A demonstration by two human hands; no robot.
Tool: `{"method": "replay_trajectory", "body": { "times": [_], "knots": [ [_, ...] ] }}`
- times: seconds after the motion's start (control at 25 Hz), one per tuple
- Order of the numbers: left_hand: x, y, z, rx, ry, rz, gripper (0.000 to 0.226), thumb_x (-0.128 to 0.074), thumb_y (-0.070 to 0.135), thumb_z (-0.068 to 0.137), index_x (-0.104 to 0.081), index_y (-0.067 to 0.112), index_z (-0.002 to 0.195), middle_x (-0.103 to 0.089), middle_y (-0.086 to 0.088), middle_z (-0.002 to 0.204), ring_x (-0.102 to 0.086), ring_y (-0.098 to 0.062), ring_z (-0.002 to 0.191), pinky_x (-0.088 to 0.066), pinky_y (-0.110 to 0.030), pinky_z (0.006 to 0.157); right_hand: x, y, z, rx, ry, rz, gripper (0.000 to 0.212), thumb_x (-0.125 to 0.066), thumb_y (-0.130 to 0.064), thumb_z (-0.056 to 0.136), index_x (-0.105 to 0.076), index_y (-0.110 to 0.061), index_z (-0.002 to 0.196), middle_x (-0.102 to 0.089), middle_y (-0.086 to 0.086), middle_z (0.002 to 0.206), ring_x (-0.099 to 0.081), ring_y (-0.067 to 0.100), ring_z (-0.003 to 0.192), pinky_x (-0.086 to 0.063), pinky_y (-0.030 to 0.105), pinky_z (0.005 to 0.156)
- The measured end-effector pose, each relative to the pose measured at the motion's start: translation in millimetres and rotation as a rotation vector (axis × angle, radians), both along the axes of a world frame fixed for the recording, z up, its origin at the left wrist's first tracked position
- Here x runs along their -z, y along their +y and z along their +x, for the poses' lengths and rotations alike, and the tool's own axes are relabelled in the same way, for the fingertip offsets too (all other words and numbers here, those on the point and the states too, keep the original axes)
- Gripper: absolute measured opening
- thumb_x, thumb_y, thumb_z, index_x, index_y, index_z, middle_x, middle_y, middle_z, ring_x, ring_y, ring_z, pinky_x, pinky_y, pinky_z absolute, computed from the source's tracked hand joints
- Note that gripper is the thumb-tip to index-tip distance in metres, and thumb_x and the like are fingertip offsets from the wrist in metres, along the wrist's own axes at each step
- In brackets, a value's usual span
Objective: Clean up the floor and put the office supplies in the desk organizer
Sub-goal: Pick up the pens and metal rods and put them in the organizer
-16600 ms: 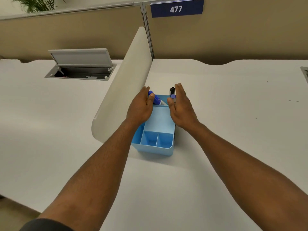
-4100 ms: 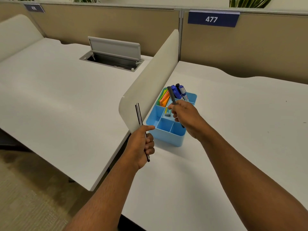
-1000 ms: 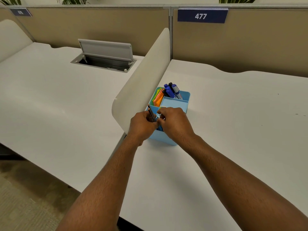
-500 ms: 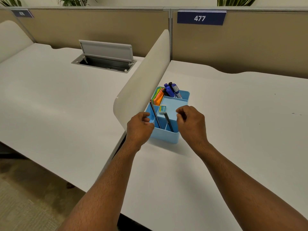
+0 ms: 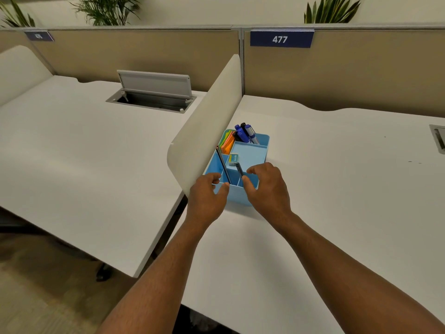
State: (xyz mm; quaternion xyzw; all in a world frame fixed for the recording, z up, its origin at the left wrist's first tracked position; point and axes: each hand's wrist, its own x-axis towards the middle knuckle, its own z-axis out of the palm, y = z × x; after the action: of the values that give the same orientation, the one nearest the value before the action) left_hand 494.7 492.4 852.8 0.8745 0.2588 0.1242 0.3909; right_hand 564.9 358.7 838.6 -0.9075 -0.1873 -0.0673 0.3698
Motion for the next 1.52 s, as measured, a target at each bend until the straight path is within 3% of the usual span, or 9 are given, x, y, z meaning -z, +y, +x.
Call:
{"method": "replay_trajectory", "body": {
  "times": [0.28,0.56,0.68,0.76,0.88,1.0,1.12,1.28,1.52],
  "knots": [
    [18.6,-0.5,-18.9,0.295,0.153,0.413,0.065,-0.051,0.046,0.094,-0.029,0.018,0.148,-0.023,-0.004,0.159,-0.02,-0.021,0.146,-0.025,-0.038,0.115,7.6,-4.9,-3.8,-0.02,-0.044,-0.025,0.033,-0.054,-0.026,0.095,-0.055,-0.012,0.125,-0.058,0.008,0.125,-0.051,0.023,0.116,-0.045,0.032,0.092],
    [31.2,27.5,-22.9,0.393,0.342,0.543,0.082,-0.047,0.05,0.095,0.007,0.029,0.152,0.011,0.0,0.162,0.004,-0.022,0.15,-0.009,-0.042,0.119,-27.3,30.3,68.2,-0.121,0.144,-0.105,0.032,-0.065,-0.018,0.089,-0.062,-0.016,0.121,-0.063,0.007,0.122,-0.062,0.023,0.101,-0.048,0.028,0.082],
    [34.2,29.5,-26.9,0.384,0.272,0.444,0.084,-0.052,0.042,0.095,0.007,0.024,0.153,0.012,0.004,0.162,0.006,-0.016,0.149,-0.004,-0.032,0.117,-25.0,45.2,78.6,-0.254,0.227,-0.272,0.033,-0.072,-0.019,0.084,-0.063,-0.018,0.115,-0.062,0.01,0.118,-0.057,0.02,0.09,-0.041,0.019,0.063],
    [33.9,30.6,-27.7,0.38,0.221,0.376,0.084,-0.055,0.034,0.095,0.004,0.022,0.153,0.011,0.007,0.162,0.006,-0.013,0.149,-0.001,-0.025,0.113,-26.9,49.5,82.1,-0.293,0.248,-0.304,0.034,-0.073,-0.019,0.083,-0.063,-0.017,0.114,-0.062,0.011,0.116,-0.056,0.02,0.091,-0.042,0.019,0.063],
    [34.1,31.1,-27.9,0.359,0.204,0.347,0.081,-0.057,0.028,0.095,-0.001,0.024,0.154,0.009,0.008,0.162,0.005,-0.013,0.149,-0.008,-0.03,0.115,-39.1,44.8,81.7,-0.153,0.141,-0.202,0.034,-0.071,-0.023,0.084,-0.061,-0.016,0.116,-0.062,0.009,0.117,-0.059,0.023,0.099,-0.046,0.026,0.075],
    [36.4,33.2,-33.0,0.277,0.121,0.265,0.077,-0.056,0.017,0.095,-0.007,0.023,0.154,-0.004,0.007,0.162,-0.003,-0.011,0.149,-0.008,-0.024,0.113,-46.4,41.5,56.3,-0.178,0.093,-0.025,0.029,-0.072,-0.038,0.08,-0.059,-0.026,0.102,-0.062,-0.003,0.1,-0.059,0.014,0.084,-0.045,0.021,0.065],
    [41.5,35.9,-41.5,0.162,0.05,0.209,0.07,-0.052,0.004,0.092,-0.017,0.017,0.152,-0.021,0.001,0.159,-0.018,-0.013,0.147,-0.01,-0.018,0.112,-38.8,53.0,15.7,-0.415,0.059,-0.226,0.027,-0.066,-0.048,0.082,-0.059,-0.028,0.099,-0.066,-0.005,0.098,-0.06,0.014,0.084,-0.051,0.029,0.067],
    [44.3,36.4,-50.2,0.08,0.093,0.138,0.067,-0.051,0.007,0.094,-0.018,0.014,0.152,-0.023,-0.003,0.159,-0.023,-0.017,0.146,-0.019,-0.027,0.116,-26.8,78.7,9.2,-0.362,-0.112,-0.521,0.024,-0.061,-0.032,0.09,-0.054,-0.02,0.11,-0.065,0.006,0.1,-0.055,0.02,0.078,-0.043,0.032,0.062],
    [42.1,37.6,-62.6,0.091,0.106,0.112,0.066,-0.053,0.011,0.094,-0.02,0.015,0.151,-0.026,-0.001,0.158,-0.025,-0.016,0.145,-0.019,-0.022,0.111,-19.8,91.5,25.8,-0.357,0.073,-0.581,0.02,-0.053,-0.026,0.094,-0.056,-0.017,0.111,-0.062,0.007,0.101,-0.052,0.02,0.081,-0.046,0.035,0.066]
  ]
}}
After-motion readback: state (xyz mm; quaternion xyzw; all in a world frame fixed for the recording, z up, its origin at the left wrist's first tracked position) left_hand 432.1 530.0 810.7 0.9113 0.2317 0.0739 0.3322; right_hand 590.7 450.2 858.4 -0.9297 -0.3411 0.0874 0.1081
